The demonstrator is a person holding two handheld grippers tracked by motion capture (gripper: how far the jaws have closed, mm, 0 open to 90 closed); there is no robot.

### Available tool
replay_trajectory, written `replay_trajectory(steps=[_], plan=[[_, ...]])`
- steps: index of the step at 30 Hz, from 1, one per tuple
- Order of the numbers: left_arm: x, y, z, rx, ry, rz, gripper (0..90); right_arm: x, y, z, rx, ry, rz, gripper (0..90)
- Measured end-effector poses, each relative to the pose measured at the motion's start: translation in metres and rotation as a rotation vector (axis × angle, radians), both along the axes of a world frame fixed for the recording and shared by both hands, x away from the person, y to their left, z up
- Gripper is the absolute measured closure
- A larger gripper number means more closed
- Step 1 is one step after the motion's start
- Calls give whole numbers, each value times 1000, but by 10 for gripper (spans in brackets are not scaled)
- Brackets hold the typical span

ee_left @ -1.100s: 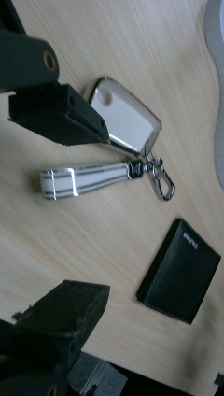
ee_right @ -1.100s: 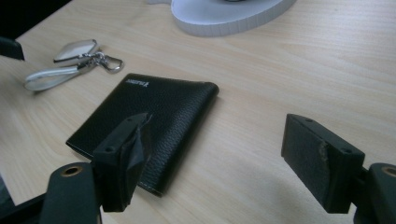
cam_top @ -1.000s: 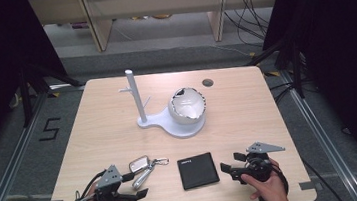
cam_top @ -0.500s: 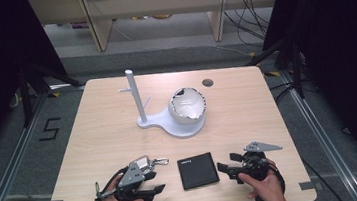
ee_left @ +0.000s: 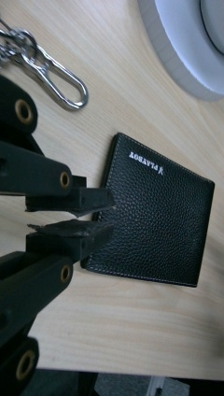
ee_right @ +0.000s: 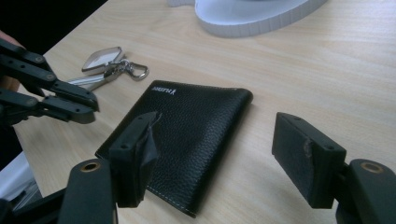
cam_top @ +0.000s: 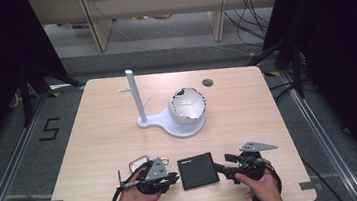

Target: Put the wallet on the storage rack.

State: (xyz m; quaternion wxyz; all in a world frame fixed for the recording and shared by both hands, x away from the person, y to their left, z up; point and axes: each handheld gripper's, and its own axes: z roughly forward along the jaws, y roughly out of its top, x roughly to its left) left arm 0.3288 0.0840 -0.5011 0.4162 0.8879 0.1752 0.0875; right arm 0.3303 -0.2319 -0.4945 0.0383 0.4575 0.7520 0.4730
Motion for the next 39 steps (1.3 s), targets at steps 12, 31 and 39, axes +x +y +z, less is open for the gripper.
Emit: replay_trajectory(steps=[12, 31, 39], plan=[[8, -14, -8, 48, 31, -20, 846, 8, 12, -9, -32, 59, 19, 396], [-4, -27, -13, 29, 52, 5, 861, 29, 22, -15, -39, 102, 27, 457], [-4, -27, -14, 29, 51, 2, 861, 44, 26, -19, -32, 140, 37, 509]])
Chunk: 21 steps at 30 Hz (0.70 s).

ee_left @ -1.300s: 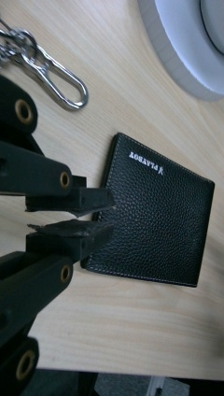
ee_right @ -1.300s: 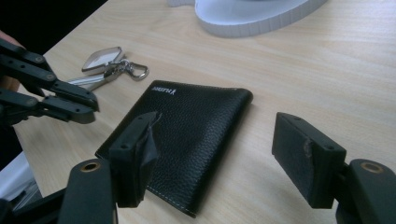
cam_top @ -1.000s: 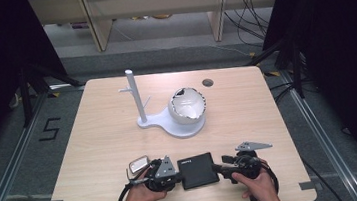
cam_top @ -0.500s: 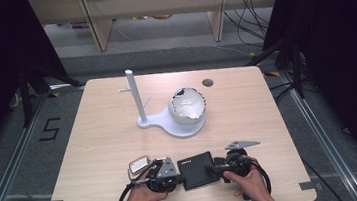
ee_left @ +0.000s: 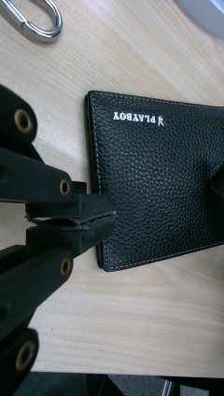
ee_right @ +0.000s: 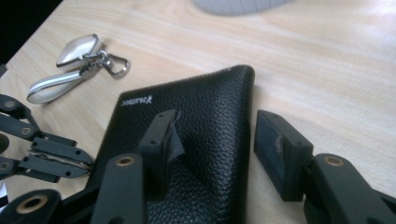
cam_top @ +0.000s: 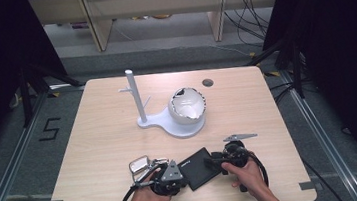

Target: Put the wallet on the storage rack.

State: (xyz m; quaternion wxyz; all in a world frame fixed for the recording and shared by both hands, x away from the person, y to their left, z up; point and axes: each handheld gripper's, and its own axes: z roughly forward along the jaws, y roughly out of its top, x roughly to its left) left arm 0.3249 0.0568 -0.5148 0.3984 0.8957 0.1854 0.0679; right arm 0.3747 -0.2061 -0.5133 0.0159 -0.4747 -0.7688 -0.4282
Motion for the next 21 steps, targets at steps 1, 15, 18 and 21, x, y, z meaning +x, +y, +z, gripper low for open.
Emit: replay_trajectory(steps=[1, 15, 18, 21], plan=[[1, 1, 1, 14, -3, -6, 862, 1, 0, -1, 9, 0, 4, 520], [-2, 0, 1, 32, -28, -4, 861, 4, -13, 0, 190, 130, -23, 673], [-2, 0, 1, 38, -36, -7, 860, 4, -13, 1, 186, 131, -26, 680], [-1, 0, 1, 42, -41, -10, 860, 4, -15, 1, 200, 147, -14, 683]])
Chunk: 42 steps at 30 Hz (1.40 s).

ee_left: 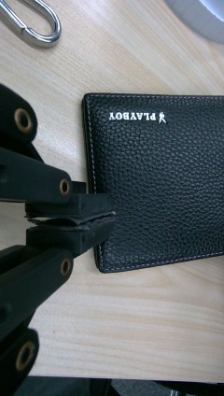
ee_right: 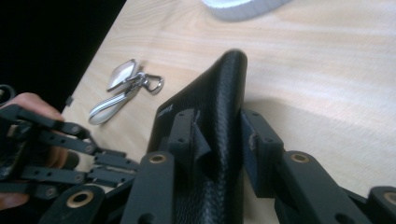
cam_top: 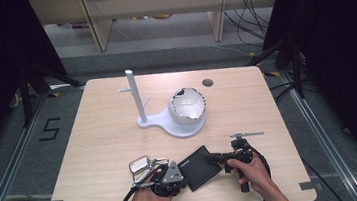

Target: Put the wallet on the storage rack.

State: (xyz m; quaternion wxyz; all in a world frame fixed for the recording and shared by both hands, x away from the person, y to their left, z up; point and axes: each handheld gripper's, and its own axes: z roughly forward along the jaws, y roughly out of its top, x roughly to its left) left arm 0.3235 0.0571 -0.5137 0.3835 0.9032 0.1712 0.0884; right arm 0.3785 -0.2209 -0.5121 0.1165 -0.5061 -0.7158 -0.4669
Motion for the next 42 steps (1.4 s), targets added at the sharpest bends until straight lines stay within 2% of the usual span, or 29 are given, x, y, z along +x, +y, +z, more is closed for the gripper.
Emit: replay_trajectory(steps=[4, 7, 8, 11, 12, 13, 14, 15, 16, 19, 21, 22, 23, 24, 25, 26, 27, 28, 29, 30, 31, 32, 33, 37, 38, 39, 40, 41, 42], plan=[[-2, -1, 1, 15, -15, 0, 860, -1, 2, 2, 5, -10, 5, 692], [-2, -1, 1, 7, -6, -3, 860, -1, 2, 2, 7, 0, 6, 698], [-3, -1, 1, 9, -9, 0, 860, -1, 1, 2, 20, -16, 19, 715], [-2, -1, 1, 8, 0, -3, 852, -4, 4, 7, 34, -24, 7, 746], [-2, 0, 2, 14, 9, -2, 838, -4, 4, 8, 33, -50, 15, 753], [-3, -1, 1, -8, 20, 10, 818, -5, 5, 10, 34, -65, 18, 759], [-3, 0, 2, 6, 25, -8, 796, -6, 7, 12, 33, -82, 20, 765], [-4, 1, 3, 10, 20, -9, 778, -10, 9, 16, 40, -51, 10, 770], [-5, 1, 5, -1, 23, -4, 759, -9, 9, 18, 47, -88, 29, 775], [-8, 7, 12, -3, -9, 9, 678, -11, 10, 20, 47, -149, 45, 782], [-11, 9, 14, -15, 3, 5, 627, -14, 10, 25, 63, -153, 55, 785], [-14, 11, 15, -19, 1, 13, 590, -17, 10, 28, 70, -136, 44, 787], [-16, 14, 18, -11, 4, 14, 564, -15, 9, 28, 62, -182, 51, 787], [-18, 16, 19, -23, 8, 23, 534, -15, 8, 29, 56, -195, 48, 788], [-18, 16, 19, -23, 8, 23, 508, -15, 8, 29, 56, -195, 48, 788], [-22, 18, 22, -21, 4, 31, 484, -18, 6, 34, 73, -162, 37, 789], [-23, 19, 23, -3, -3, 31, 456, -16, 5, 34, 63, -209, 49, 789], [-25, 19, 23, -3, -2, 38, 427, -16, 4, 35, 65, -217, 51, 789], [-27, 21, 24, 4, 0, 31, 413, -17, 5, 37, 76, -187, 39, 789], [-29, 22, 24, 10, 6, 35, 395, -18, 5, 39, 78, -190, 37, 789], [-31, 24, 24, 12, 3, 42, 378, -16, 3, 40, 74, -225, 43, 789], [-32, 25, 24, 12, 7, 51, 355, -16, 2, 43, 74, -235, 45, 790], [-34, 27, 24, -1, 17, 65, 343, -16, 1, 44, 74, -244, 42, 790], [-36, 35, 28, -7, 10, 75, 316, -12, -4, 53, 70, -269, 19, 790], [-37, 41, 30, -7, 3, 96, 316, -11, -6, 54, 67, -283, 11, 790], [-38, 43, 29, -23, 9, 115, 315, -13, -6, 56, 85, -259, 2, 790], [-37, 47, 30, -27, 0, 112, 315, -12, -7, 58, 84, -253, 3, 790], [-38, 50, 30, -29, 4, 119, 312, -9, -9, 57, 70, -291, 8, 790], [-39, 53, 31, -20, 11, 131, 308, -8, -9, 58, 63, -290, 2, 790]])
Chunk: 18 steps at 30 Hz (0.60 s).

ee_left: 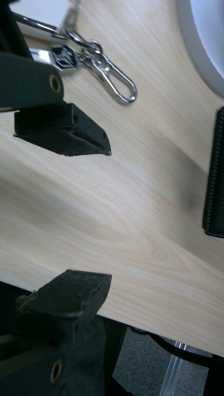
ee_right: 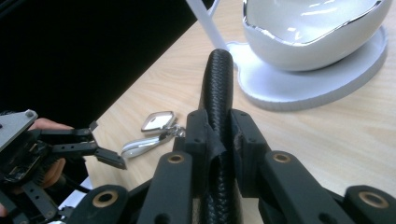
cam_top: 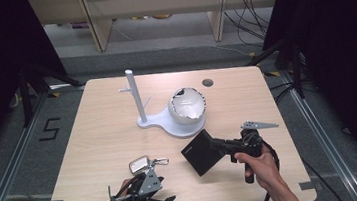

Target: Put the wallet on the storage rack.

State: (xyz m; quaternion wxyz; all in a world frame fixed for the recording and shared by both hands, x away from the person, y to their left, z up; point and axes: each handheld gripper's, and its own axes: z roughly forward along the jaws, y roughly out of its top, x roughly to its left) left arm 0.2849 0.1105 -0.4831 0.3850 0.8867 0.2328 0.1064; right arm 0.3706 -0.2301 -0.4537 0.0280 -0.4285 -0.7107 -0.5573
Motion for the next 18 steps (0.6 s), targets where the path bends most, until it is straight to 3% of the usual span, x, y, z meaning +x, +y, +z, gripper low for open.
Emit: replay_trajectory(steps=[2, 6, 10, 11, 12, 13, 16, 17, 18], plan=[[-1, 4, 0, -21, 9, 16, 300, 2, -2, 3, 3, -8, -10, 790], [-1, 16, -1, -13, 10, 33, 293, 9, -8, 11, 2, -46, -31, 789], [-3, 23, 0, -15, 5, 58, 288, 16, -15, 22, 23, -33, -67, 789], [-3, 25, 0, -15, 3, 51, 287, 20, -17, 24, 14, -67, -67, 790], [-4, 27, 0, -7, -3, 58, 285, 21, -17, 27, 23, -47, -80, 790], [-5, 28, -1, -21, 3, 65, 284, 25, -19, 29, 13, -77, -80, 790], [-5, 31, -2, -26, 6, 70, 283, 31, -21, 39, 11, -74, -95, 790], [-5, 33, -2, -14, 11, 82, 283, 30, -21, 43, 20, -52, -100, 790], [-4, 35, -2, -4, 0, 70, 283, 35, -22, 45, 6, -86, -102, 790]])
